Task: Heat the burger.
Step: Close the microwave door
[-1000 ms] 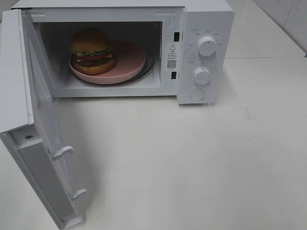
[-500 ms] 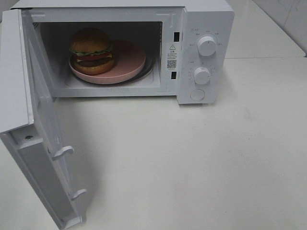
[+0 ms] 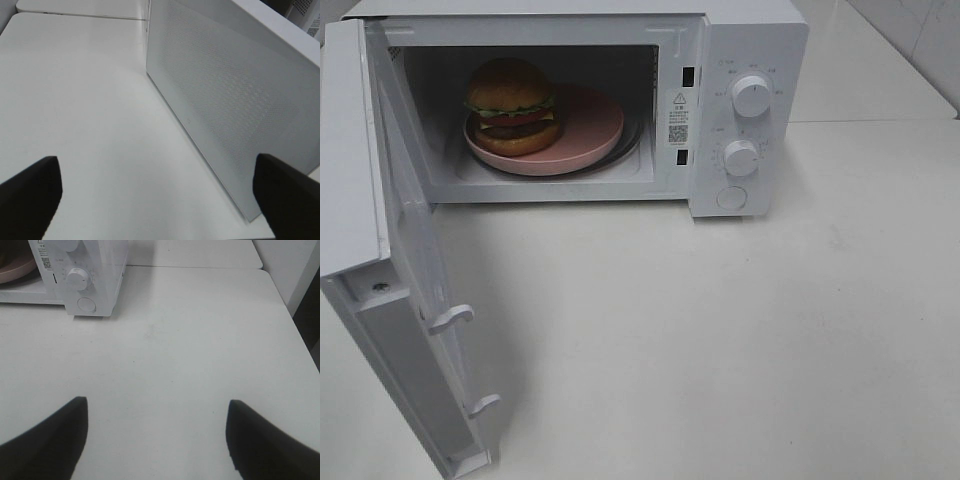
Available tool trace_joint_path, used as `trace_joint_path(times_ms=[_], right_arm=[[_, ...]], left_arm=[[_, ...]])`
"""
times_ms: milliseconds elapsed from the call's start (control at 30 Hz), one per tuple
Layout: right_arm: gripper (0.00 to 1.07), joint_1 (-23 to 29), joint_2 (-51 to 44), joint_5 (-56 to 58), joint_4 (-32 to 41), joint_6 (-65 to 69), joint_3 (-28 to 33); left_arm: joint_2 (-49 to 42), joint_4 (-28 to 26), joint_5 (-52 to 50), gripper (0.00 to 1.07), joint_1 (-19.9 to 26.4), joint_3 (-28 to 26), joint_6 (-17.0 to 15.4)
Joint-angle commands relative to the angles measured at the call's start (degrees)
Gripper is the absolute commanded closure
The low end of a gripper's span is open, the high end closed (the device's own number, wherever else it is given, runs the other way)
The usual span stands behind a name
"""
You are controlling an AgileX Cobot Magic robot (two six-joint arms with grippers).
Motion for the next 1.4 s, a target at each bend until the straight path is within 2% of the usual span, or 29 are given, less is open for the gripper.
trace_joint_path(times_ms=[33,100,167,267,300,333,367,400,433,467,500,533,767,833,900,933,1033,1100,1133,1200,1300,1367,1400], right_arm=[[0.32,-0.4,-1.5,-0.1,0.1,-0.6,0.2],[0.32,-0.4,-1.5,-0.1,0.1,-0.6,0.2],[0.32,-0.4,-1.5,-0.1,0.1,-0.6,0.2],[0.32,-0.4,-1.5,-0.1,0.1,-0.6,0.2],[0.32,-0.4,-1.5,-0.1,0.1,-0.6,0.2],[0.32,-0.4,-1.5,-0.1,0.1,-0.6,0.2],[0.32,-0.4,-1.5,-0.1,0.1,-0.6,0.2],[0.32,-0.4,-1.5,-0.1,0.1,-0.6,0.2],[0.32,-0.4,-1.5,-0.1,0.1,-0.6,0.2],[0.32,-0.4,-1.5,-0.1,0.1,-0.6,0.2],[0.32,-0.4,-1.5,-0.1,0.1,-0.6,0.2],[0.32,-0.4,-1.5,-0.1,0.1,-0.6,0.2],[0.32,-0.4,-1.5,-0.1,0.1,-0.6,0.2],[0.32,-0.4,-1.5,-0.1,0.1,-0.6,0.2],[0.32,-0.4,-1.5,-0.1,0.1,-0.6,0.2],[0.32,-0.4,-1.5,-0.1,0.1,-0.6,0.2],[0.32,-0.4,-1.5,-0.1,0.1,-0.6,0.2],[0.32,-0.4,-1.5,-0.1,0.1,-0.6,0.2],[0.32,-0.4,-1.5,-0.1,0.1,-0.6,0.2],[0.32,-0.4,-1.5,-0.1,0.1,-0.6,0.2],[0.32,-0.4,-1.5,-0.1,0.1,-0.6,0.2],[0.32,-0.4,-1.5,-0.1,0.1,-0.6,0.2],[0.32,-0.4,-1.5,-0.1,0.1,-0.6,0.2]], left_arm=[[3.3,0.3,-3.6,0.20,0.0,-1.3,-0.1],[4.2,0.6,-4.0,0.23,0.0,-1.3,-0.1],[8.4,2.8,-7.2,0.41,0.0,-1.3,-0.1],[9.5,3.3,-8.5,0.47,0.0,-1.3,-0.1],[11.5,3.7,-10.9,0.57,0.0,-1.3,-0.1],[12.7,3.7,-12.1,0.63,0.0,-1.3,-0.1],[12.7,3.7,-12.1,0.63,0.0,-1.3,-0.1],[14.7,3.7,-14.1,0.76,0.0,-1.2,-0.1],[15.9,3.7,-15.1,0.83,0.0,-1.2,-0.1],[15.9,3.7,-15.1,0.83,0.0,-1.2,-0.1],[18.2,3.8,-16.6,1.00,0.0,-1.2,-0.1],[20.7,4.0,-18.7,1.07,0.0,-0.8,0.2],[26.9,4.4,-29.0,1.07,0.0,2.5,1.3],[29.3,4.3,-36.2,1.07,0.0,5.1,3.7],[30.0,4.3,-39.0,1.07,0.0,6.1,4.6],[31.6,4.1,-44.2,1.07,0.0,7.7,5.9],[32.2,4.1,-46.2,1.07,0.0,8.3,6.2],[35.3,4.1,-55.5,1.07,0.0,11.6,6.5],[35.3,4.1,-55.5,1.07,0.0,11.6,6.5],[37.6,4.1,-62.6,1.07,-0.1,13.6,6.5],[38.5,4.1,-64.6,1.07,-0.1,14.1,6.5],[42.1,4.6,-75.7,1.07,-0.1,16.2,6.3],[42.1,4.6,-75.7,1.07,-0.1,16.2,6.3]])
